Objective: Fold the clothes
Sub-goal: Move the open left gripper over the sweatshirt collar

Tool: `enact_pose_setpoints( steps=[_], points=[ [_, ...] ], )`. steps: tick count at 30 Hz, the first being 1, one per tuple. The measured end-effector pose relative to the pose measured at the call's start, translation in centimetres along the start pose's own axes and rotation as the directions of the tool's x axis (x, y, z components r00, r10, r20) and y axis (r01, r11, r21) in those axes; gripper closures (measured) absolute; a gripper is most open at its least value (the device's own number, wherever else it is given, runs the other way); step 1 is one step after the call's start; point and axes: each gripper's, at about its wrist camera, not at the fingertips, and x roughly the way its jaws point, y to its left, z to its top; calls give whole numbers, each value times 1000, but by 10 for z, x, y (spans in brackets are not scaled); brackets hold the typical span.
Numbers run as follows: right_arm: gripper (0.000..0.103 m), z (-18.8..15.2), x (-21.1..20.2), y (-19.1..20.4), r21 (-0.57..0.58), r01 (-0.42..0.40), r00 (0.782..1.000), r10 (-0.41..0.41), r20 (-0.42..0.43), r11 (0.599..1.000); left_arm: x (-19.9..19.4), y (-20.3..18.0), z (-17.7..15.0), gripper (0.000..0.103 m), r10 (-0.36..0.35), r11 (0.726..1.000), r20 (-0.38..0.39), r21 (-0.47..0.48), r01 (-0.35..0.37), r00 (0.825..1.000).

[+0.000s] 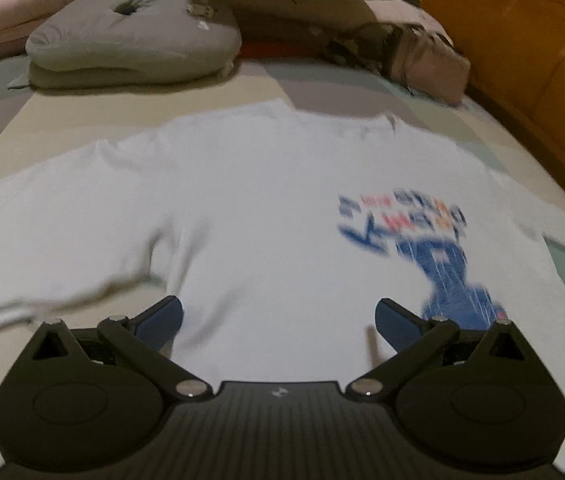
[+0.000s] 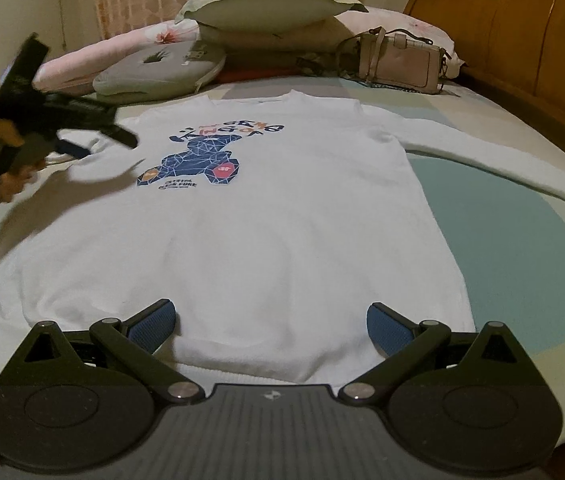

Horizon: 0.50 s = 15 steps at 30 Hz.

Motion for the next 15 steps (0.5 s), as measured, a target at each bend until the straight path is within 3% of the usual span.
enact_pose_setpoints(
  steps=[3,7,11,15],
  points=[
    [0,-1,0,1,-1,7,1000,-7,8,1000,-18,-8,-5,1,18,999,21,42,-19,1000],
    [0,-2,1,2,-6,16,1000,-16,17,1000,-27,-23,-10,1,-24,993,45,118,18,999],
    [0,-3,1,3,-5,21,999,-21,24,1000,-15,-31,-19,1,-35,991,-1,131,35,999],
    [0,-5,1,3,-4,25,999,-24,35,1000,-17,-30,-33,1,6,993,-22,118,-3,1000]
  ],
)
